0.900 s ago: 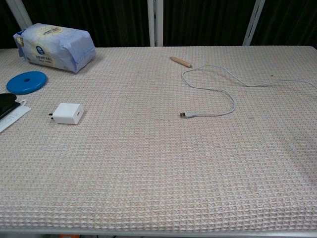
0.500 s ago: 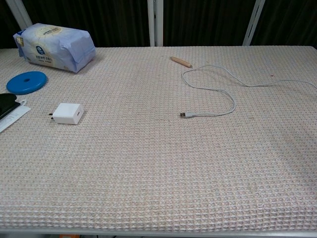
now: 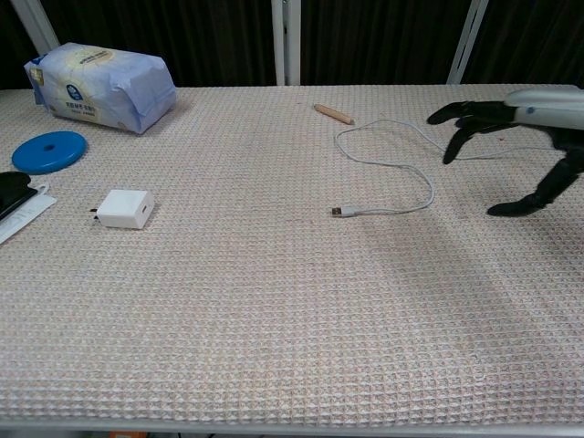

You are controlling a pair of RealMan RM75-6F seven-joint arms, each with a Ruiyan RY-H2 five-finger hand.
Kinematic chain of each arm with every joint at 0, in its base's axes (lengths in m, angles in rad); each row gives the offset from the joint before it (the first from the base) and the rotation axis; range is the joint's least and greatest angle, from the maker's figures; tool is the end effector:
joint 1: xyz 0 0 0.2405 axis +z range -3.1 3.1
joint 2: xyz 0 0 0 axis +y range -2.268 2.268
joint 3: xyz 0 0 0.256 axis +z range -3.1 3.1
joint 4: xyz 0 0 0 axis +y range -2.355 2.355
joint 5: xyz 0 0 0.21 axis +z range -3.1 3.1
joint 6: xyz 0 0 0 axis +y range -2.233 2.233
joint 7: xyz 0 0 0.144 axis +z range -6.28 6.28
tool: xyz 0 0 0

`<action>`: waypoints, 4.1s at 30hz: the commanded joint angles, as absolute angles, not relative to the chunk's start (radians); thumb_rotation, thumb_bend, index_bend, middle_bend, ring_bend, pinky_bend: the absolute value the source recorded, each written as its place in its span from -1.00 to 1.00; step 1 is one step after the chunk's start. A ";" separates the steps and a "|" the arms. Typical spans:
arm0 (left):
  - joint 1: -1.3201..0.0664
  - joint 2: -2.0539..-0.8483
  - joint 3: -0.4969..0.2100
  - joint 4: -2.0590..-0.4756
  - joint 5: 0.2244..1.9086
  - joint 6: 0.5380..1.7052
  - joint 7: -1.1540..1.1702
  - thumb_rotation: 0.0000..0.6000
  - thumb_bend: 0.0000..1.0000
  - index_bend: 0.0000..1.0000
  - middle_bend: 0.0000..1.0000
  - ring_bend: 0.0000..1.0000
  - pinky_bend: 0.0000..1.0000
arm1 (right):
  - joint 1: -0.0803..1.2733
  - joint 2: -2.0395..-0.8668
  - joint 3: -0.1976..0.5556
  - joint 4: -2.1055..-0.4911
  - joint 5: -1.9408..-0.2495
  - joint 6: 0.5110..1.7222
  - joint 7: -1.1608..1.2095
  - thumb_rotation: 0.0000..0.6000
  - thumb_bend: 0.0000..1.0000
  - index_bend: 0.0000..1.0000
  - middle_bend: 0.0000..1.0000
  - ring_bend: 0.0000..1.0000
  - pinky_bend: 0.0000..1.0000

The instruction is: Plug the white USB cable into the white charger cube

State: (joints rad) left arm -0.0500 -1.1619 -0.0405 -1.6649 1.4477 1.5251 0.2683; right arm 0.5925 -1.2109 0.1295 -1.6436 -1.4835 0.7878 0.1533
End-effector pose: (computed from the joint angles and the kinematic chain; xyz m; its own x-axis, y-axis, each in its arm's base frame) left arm -0.3084 0.1671 0.1473 0.5453 0.0092 0.8382 0.8357 0.0716 -0.5445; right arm -0.1957 -0.3017 0.0491 0.3471 -0.4742 0.8091 -0.9023 -0.4040 0.1503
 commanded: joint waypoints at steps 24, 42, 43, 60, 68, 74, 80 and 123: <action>-0.056 -1.175 -0.047 -1.631 1.430 1.503 0.244 1.00 -0.70 -0.92 -1.00 -1.00 -1.00 | 0.799 -1.455 0.108 -1.500 -1.306 0.595 0.091 1.00 -0.69 -0.93 -0.52 -1.00 -1.00; -0.066 -1.179 -0.047 -1.621 1.447 1.497 0.231 1.00 -0.70 -0.92 -1.00 -1.00 -1.00 | 0.721 -1.423 0.054 -1.575 -1.355 0.821 -0.260 1.00 -0.57 -0.47 -0.47 -1.00 -1.00; -0.066 -1.179 -0.046 -1.621 1.447 1.498 0.230 1.00 -0.70 -0.92 -1.00 -1.00 -1.00 | 0.725 -1.436 0.057 -1.572 -1.340 0.821 -0.293 1.00 -0.56 -0.43 -0.46 -1.00 -1.00; -0.058 -1.181 -0.041 -1.605 1.442 1.498 0.207 1.00 -0.69 -0.91 -1.00 -1.00 -1.00 | 0.741 -1.564 0.035 -1.484 -1.296 0.881 -0.530 1.00 -0.47 -0.22 -0.27 -0.94 -1.00; -0.055 -1.180 -0.041 -1.602 1.444 1.501 0.202 1.00 -0.69 -0.91 -1.00 -1.00 -1.00 | 0.730 -1.578 0.009 -1.470 -1.358 0.926 -0.571 1.00 -0.47 -0.14 -0.22 -0.91 -1.00; -0.054 -1.181 -0.040 -1.601 1.444 1.502 0.201 1.00 -0.69 -0.91 -1.00 -1.00 -1.00 | 0.727 -1.594 0.000 -1.456 -1.366 0.931 -0.614 1.00 -0.46 -0.09 -0.20 -0.90 -1.00; -0.053 -1.181 -0.040 -1.599 1.443 1.502 0.198 1.00 -0.69 -0.91 -1.00 -1.00 -1.00 | 0.720 -1.607 -0.002 -1.442 -1.376 0.943 -0.621 1.00 -0.45 -0.08 -0.19 -0.89 -1.00; -0.073 -1.176 -0.043 -1.586 1.454 1.475 0.200 1.00 -0.69 -0.91 -1.00 -1.00 -1.00 | 0.687 -1.618 0.029 -1.433 -1.394 1.003 -0.596 1.00 -0.35 0.16 0.00 -0.69 -1.00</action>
